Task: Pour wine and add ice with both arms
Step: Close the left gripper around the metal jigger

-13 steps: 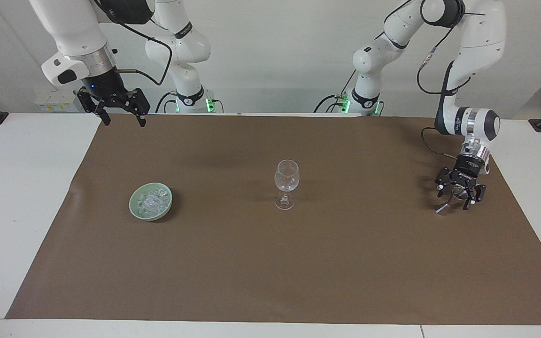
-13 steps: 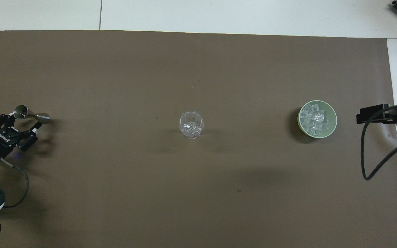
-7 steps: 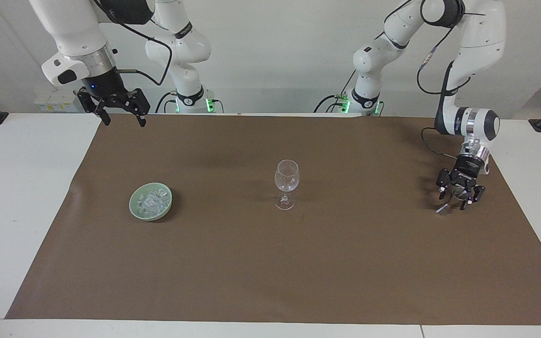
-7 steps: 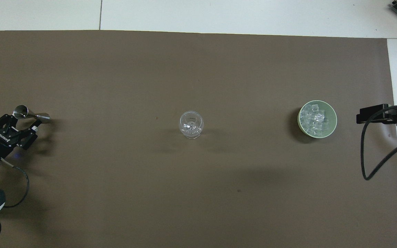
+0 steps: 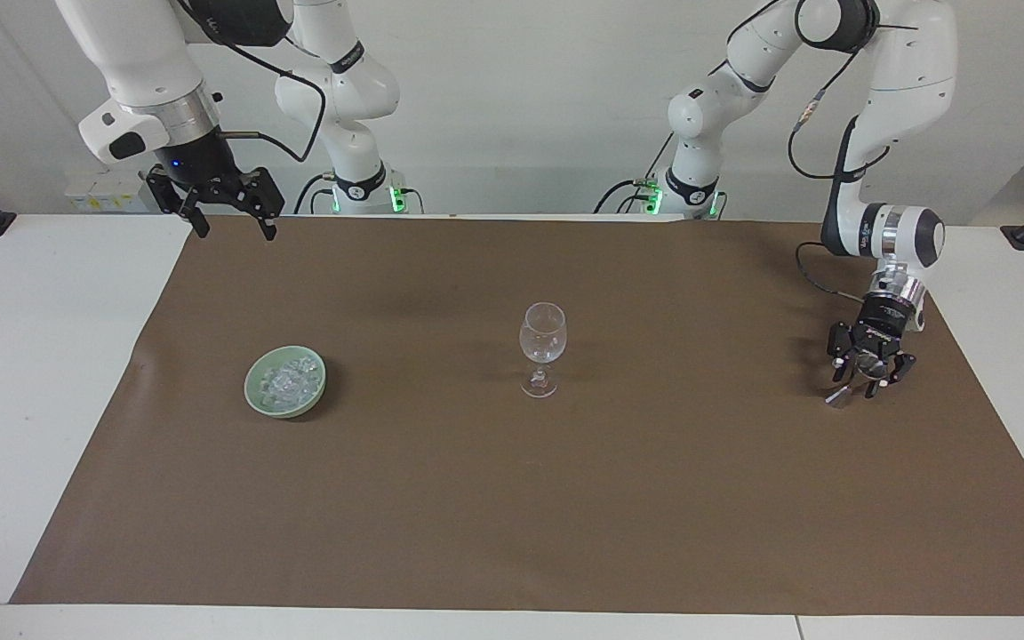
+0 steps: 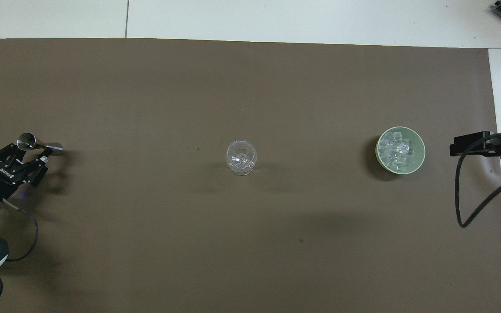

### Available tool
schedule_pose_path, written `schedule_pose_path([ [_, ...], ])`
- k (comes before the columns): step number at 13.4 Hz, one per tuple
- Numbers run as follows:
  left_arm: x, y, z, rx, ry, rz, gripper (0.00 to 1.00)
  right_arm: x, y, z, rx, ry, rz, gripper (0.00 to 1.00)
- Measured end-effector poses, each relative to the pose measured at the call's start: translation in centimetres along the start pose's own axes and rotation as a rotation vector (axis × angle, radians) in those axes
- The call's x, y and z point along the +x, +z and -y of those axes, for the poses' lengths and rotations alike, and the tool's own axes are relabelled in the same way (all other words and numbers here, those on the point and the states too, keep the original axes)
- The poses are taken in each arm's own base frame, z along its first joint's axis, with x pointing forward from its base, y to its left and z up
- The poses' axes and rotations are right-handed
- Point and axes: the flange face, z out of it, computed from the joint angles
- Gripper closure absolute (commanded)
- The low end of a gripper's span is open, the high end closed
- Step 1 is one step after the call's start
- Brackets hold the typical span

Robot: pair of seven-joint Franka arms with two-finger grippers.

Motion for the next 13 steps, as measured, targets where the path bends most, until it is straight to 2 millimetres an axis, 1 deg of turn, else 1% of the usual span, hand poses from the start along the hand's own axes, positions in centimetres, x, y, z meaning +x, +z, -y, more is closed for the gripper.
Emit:
schedule_pose_path([
  [5, 0.0, 0.24, 0.19, 0.002, -0.002, 0.002, 0.57, 0.0, 0.0, 0.0, 0.0, 0.0, 0.0, 0.0],
  [6, 0.0, 0.27, 0.21, 0.002, -0.002, 0.002, 0.57, 0.0, 0.0, 0.0, 0.0, 0.0, 0.0, 0.0],
  [11, 0.02, 0.3, 0.26, 0.003, -0.002, 0.003, 0.71, 0.0, 0.0, 0.0, 0.0, 0.0, 0.0, 0.0],
  [12, 0.02, 0.31, 0.27, 0.003, -0.002, 0.003, 0.73, 0.0, 0.0, 0.0, 0.0, 0.0, 0.0, 0.0],
  [13, 0.03, 0.32, 0.29, 0.004, -0.002, 0.003, 0.77, 0.0, 0.0, 0.0, 0.0, 0.0, 0.0, 0.0],
])
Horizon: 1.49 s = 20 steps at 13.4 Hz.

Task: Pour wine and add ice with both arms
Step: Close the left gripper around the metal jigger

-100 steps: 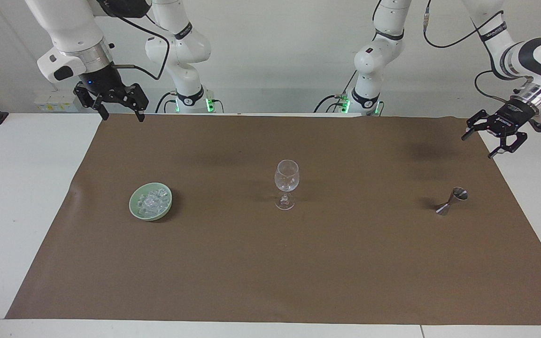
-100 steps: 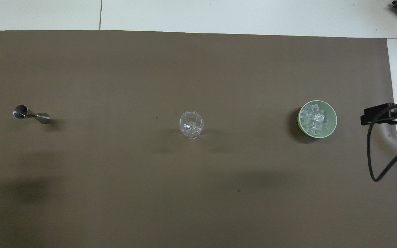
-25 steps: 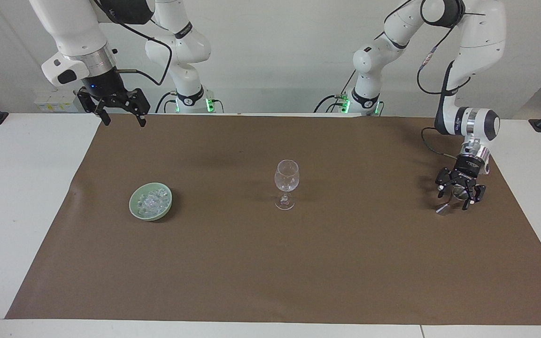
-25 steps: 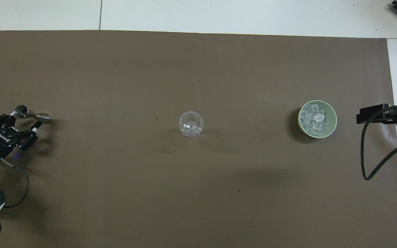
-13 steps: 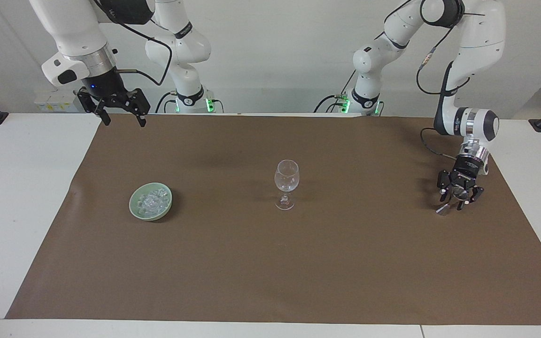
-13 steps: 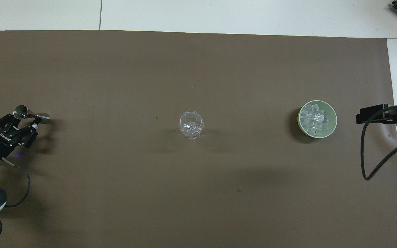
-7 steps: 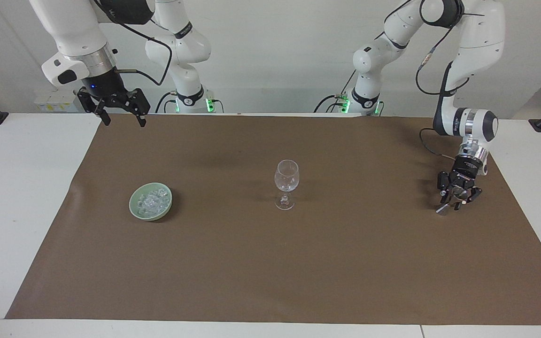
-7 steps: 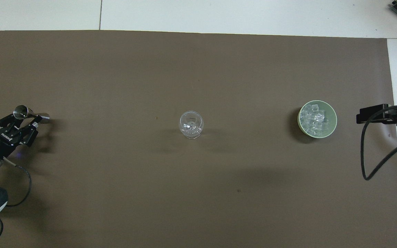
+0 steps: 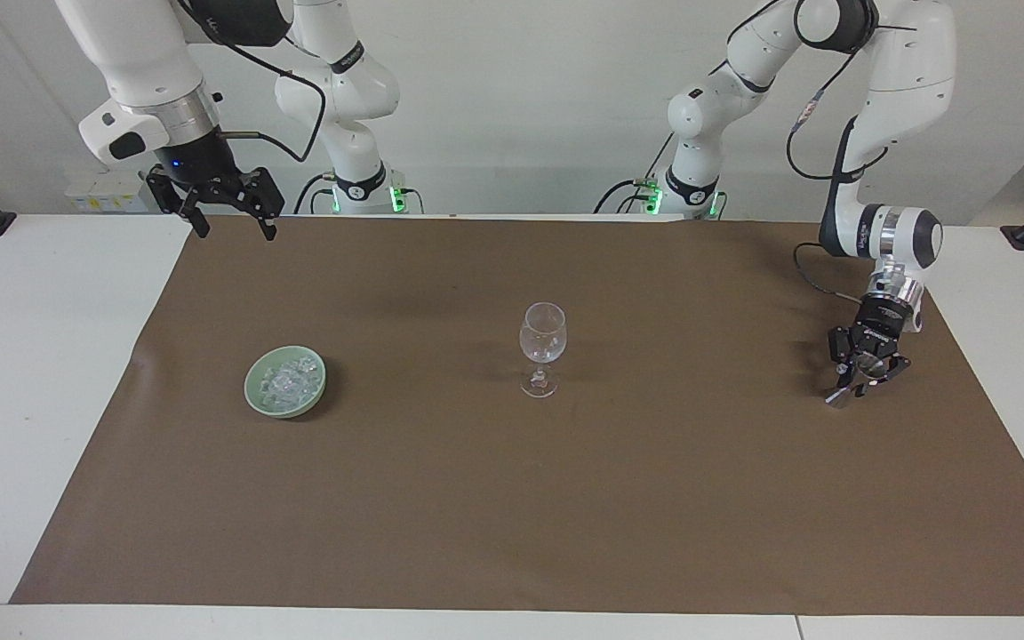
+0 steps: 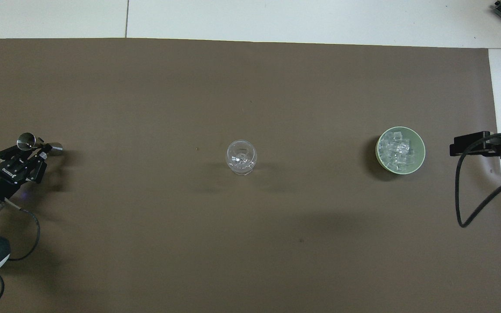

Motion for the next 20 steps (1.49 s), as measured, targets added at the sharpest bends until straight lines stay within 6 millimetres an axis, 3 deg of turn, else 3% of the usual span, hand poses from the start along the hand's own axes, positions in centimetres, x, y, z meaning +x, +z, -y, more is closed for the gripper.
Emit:
schedule_pose_path([
  [3, 0.0, 0.0, 0.1, 0.002, 0.004, 0.005, 0.85, 0.0, 0.0, 0.0, 0.0, 0.0, 0.0, 0.0],
  [6, 0.1, 0.1, 0.2, 0.005, 0.011, 0.008, 1.0, 0.0, 0.0, 0.0, 0.0, 0.0, 0.0, 0.0],
  [16, -0.2, 0.2, 0.1, 0.013, 0.021, 0.024, 1.0, 0.0, 0.0, 0.0, 0.0, 0.0, 0.0, 0.0],
  [20, -2.1, 1.0, 0.1, 0.026, 0.067, 0.041, 1.0, 0.0, 0.0, 0.0, 0.0, 0.0, 0.0, 0.0],
])
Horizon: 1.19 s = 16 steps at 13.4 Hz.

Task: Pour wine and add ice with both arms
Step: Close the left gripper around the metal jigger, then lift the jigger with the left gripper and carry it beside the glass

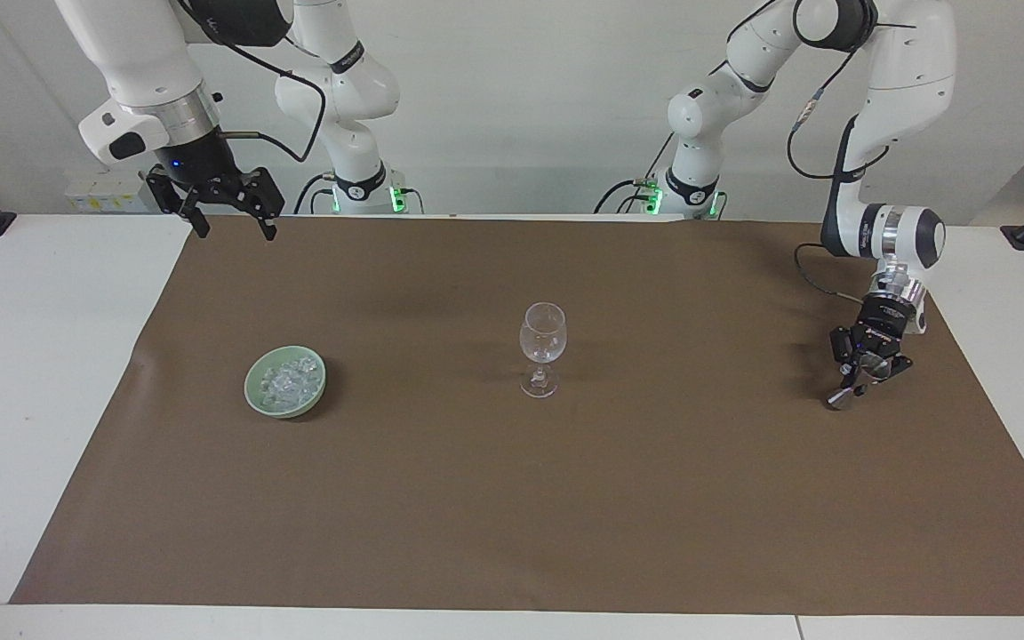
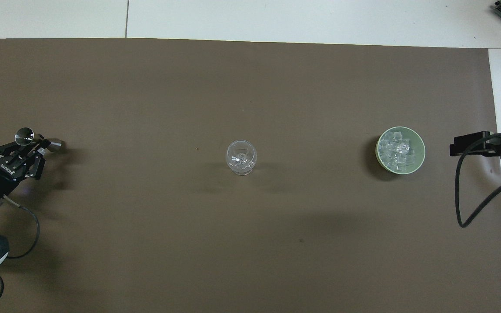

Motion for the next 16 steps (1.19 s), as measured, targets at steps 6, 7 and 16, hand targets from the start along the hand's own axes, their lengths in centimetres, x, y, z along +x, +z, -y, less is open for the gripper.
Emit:
schedule_pose_path([
  [6, -5.6, 4.4, 2.6, 0.009, 0.08, -0.004, 1.0, 0.0, 0.0, 0.0, 0.0, 0.0, 0.0, 0.0],
  [7, -7.0, 5.3, 3.5, -0.002, 0.093, -0.012, 1.0, 0.0, 0.0, 0.0, 0.0, 0.0, 0.0, 0.0],
  [16, -17.4, 14.5, 19.6, -0.031, 0.155, -0.13, 1.0, 0.0, 0.0, 0.0, 0.0, 0.0, 0.0, 0.0],
])
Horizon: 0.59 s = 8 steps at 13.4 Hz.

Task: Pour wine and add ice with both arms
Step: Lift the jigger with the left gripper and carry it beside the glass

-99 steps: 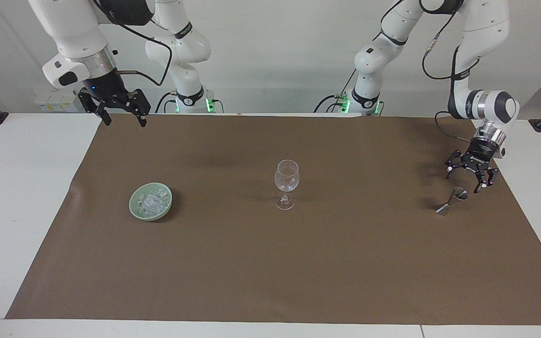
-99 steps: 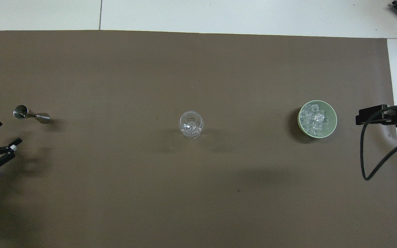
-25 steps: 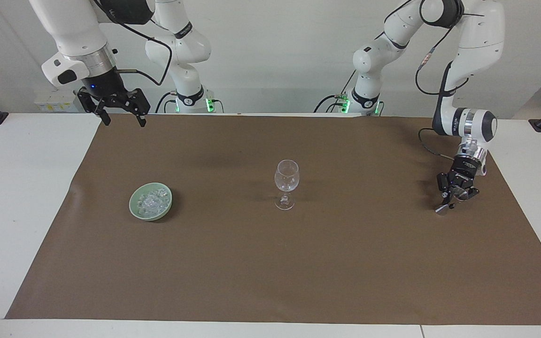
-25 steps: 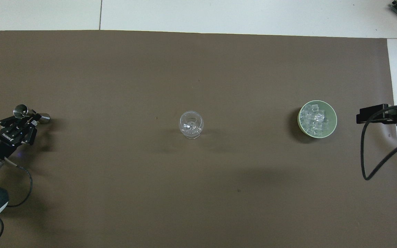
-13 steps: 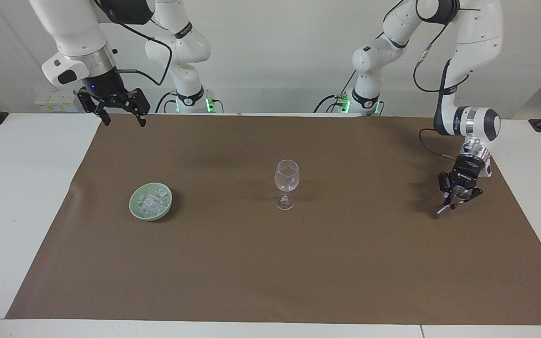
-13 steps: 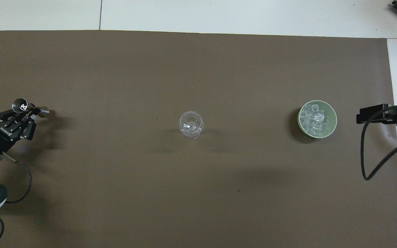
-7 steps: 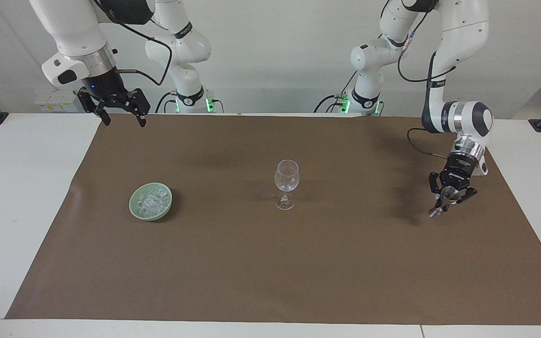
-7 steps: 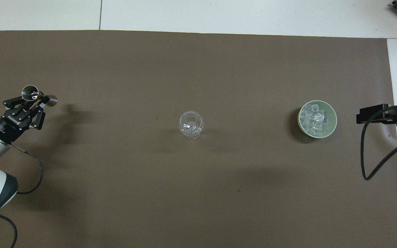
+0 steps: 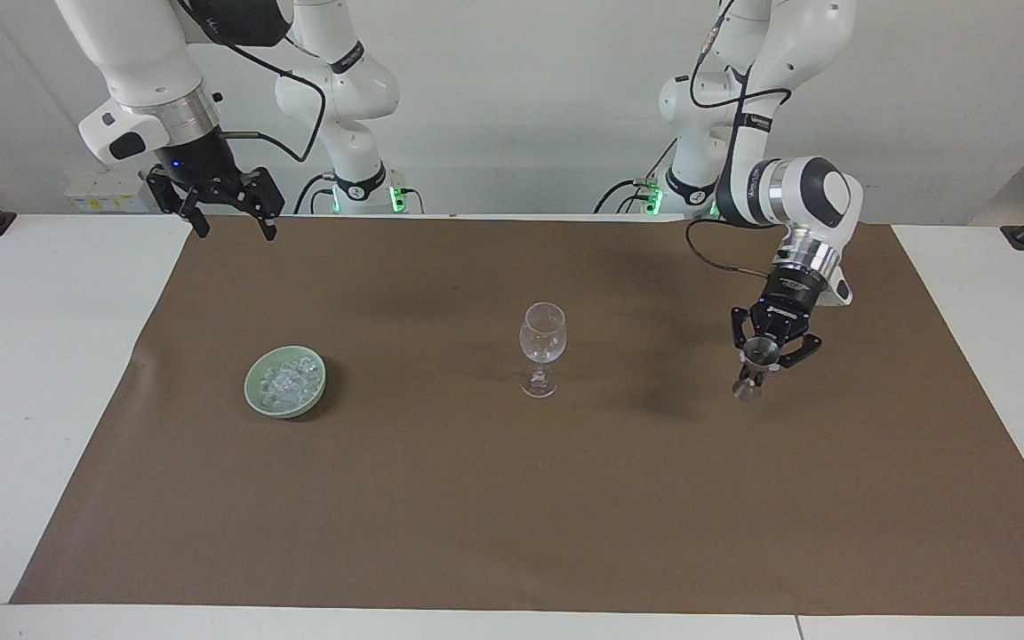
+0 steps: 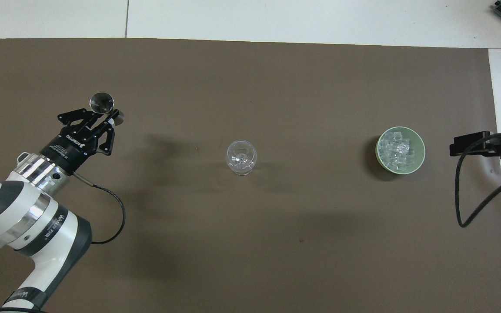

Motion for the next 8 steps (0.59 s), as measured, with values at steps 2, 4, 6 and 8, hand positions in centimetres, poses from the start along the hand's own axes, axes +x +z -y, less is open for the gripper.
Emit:
schedule_pose_path([
  [2, -2.2, 1.0, 3.2, 0.015, 0.044, -0.043, 1.0, 0.0, 0.0, 0.0, 0.0, 0.0, 0.0, 0.0],
  [4, -4.6, 1.8, 6.2, 0.024, 0.092, -0.075, 1.0, 0.0, 0.0, 0.0, 0.0, 0.0, 0.0, 0.0],
  [6, -6.5, 2.4, 8.7, 0.033, 0.13, -0.096, 1.0, 0.0, 0.0, 0.0, 0.0, 0.0, 0.0, 0.0],
  [8, -7.7, 2.7, 10.9, 0.039, 0.162, -0.118, 1.0, 0.0, 0.0, 0.0, 0.0, 0.0, 0.0, 0.0],
])
